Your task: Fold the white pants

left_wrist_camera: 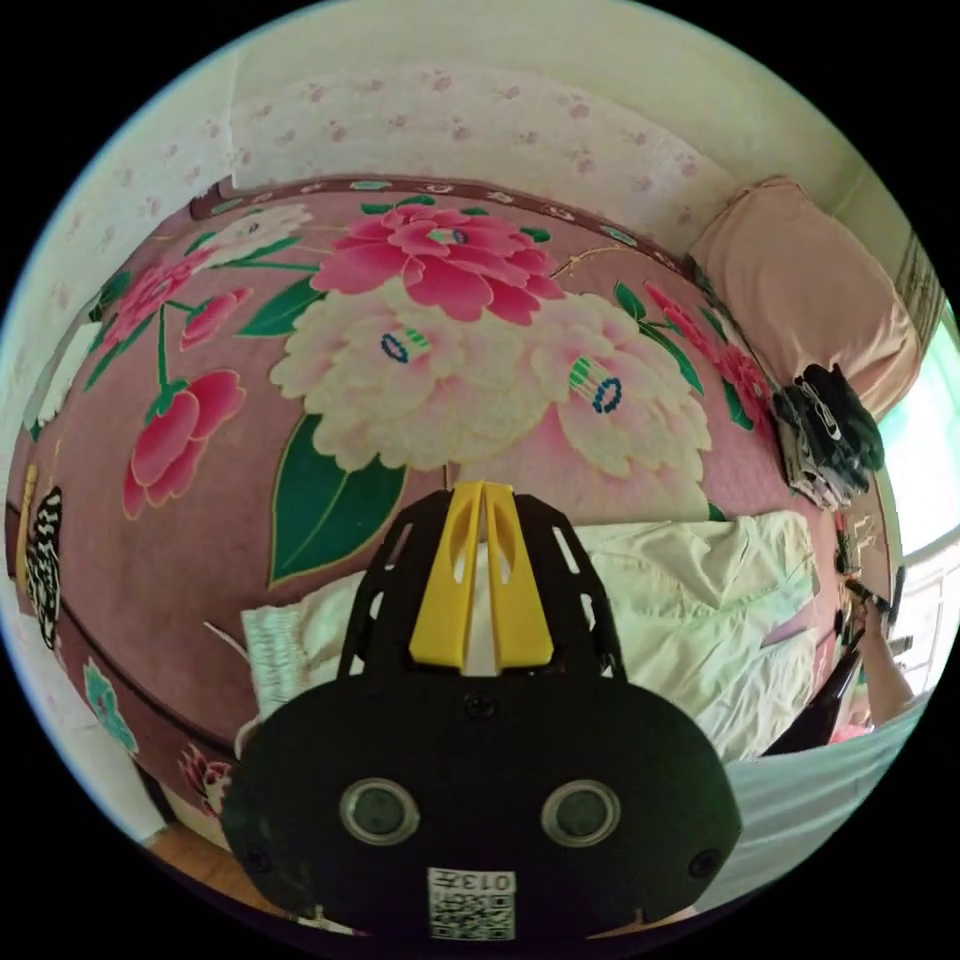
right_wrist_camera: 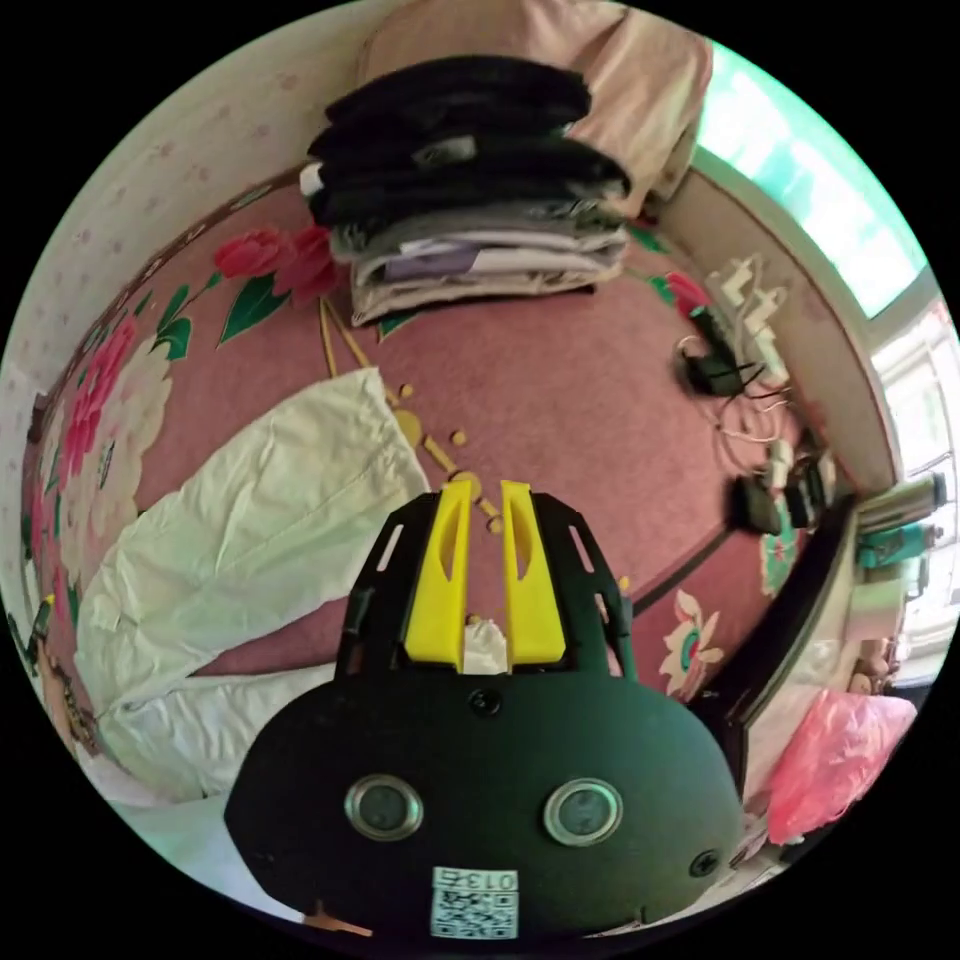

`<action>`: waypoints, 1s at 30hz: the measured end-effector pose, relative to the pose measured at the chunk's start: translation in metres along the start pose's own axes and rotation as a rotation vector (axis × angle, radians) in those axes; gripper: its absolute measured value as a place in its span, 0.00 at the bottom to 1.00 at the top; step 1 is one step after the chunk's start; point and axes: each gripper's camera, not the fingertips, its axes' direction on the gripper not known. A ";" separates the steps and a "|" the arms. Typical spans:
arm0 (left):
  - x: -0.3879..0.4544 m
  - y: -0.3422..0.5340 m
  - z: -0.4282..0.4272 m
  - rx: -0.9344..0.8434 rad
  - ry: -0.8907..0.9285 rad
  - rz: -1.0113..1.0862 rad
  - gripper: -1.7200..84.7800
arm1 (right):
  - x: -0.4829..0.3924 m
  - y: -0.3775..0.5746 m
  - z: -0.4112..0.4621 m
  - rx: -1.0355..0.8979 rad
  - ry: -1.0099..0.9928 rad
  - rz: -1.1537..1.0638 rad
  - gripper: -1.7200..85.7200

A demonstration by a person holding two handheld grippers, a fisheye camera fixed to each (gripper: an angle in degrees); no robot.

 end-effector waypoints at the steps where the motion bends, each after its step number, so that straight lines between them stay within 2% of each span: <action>1: 0.007 0.005 -0.004 -0.016 -0.006 0.045 0.02 | -0.007 0.005 -0.015 0.061 0.059 -0.007 0.06; 5: 0.038 0.027 0.011 -0.107 -0.080 0.120 0.02 | -0.074 0.007 -0.017 0.090 -0.008 -0.220 0.04; 7: 0.068 0.034 0.026 -0.139 -0.198 0.171 0.02 | -0.138 0.007 0.001 0.080 0.058 -0.373 0.04; 9: 0.091 0.035 0.037 -0.150 -0.253 0.236 0.02 | -0.179 0.007 0.016 0.089 0.118 -0.434 0.03; 12: 0.116 0.029 0.069 -0.284 -0.254 0.338 0.02 | -0.221 0.001 0.055 -0.031 0.084 -0.541 0.02; 14: 0.120 0.027 0.066 -0.187 -0.289 0.332 0.02 | -0.225 -0.005 0.083 -0.137 0.081 -0.536 0.02; 15: 0.122 0.023 0.069 -0.202 -0.288 0.354 0.02 | -0.222 -0.006 0.078 -0.050 0.057 -0.527 0.02; 18: 0.126 0.003 0.065 -0.279 -0.285 0.345 0.02 | -0.218 -0.022 0.081 -0.114 0.038 -0.516 0.02; 19: 0.124 -0.002 0.053 -0.236 -0.284 0.314 0.02 | -0.216 -0.027 0.070 -0.060 0.094 -0.477 0.02; 21: 0.118 -0.005 0.033 -0.144 -0.254 0.257 0.02 | -0.218 -0.028 0.041 0.063 0.037 -0.484 0.02; 24: 0.108 -0.005 0.030 -0.178 -0.238 0.229 0.02 | -0.243 -0.020 0.024 0.122 -0.021 -0.598 0.02; 27: 0.103 0.000 0.056 -0.329 -0.315 0.262 0.02 | -0.264 -0.019 0.043 0.081 -0.115 -0.613 0.02; 28: 0.103 0.000 0.053 -0.273 -0.320 0.284 0.02 | -0.272 -0.022 0.063 0.009 -0.124 -0.620 0.02; 30: 0.097 -0.009 0.053 -0.301 -0.279 0.228 0.02 | -0.281 -0.028 0.090 -0.094 -0.063 -0.638 0.02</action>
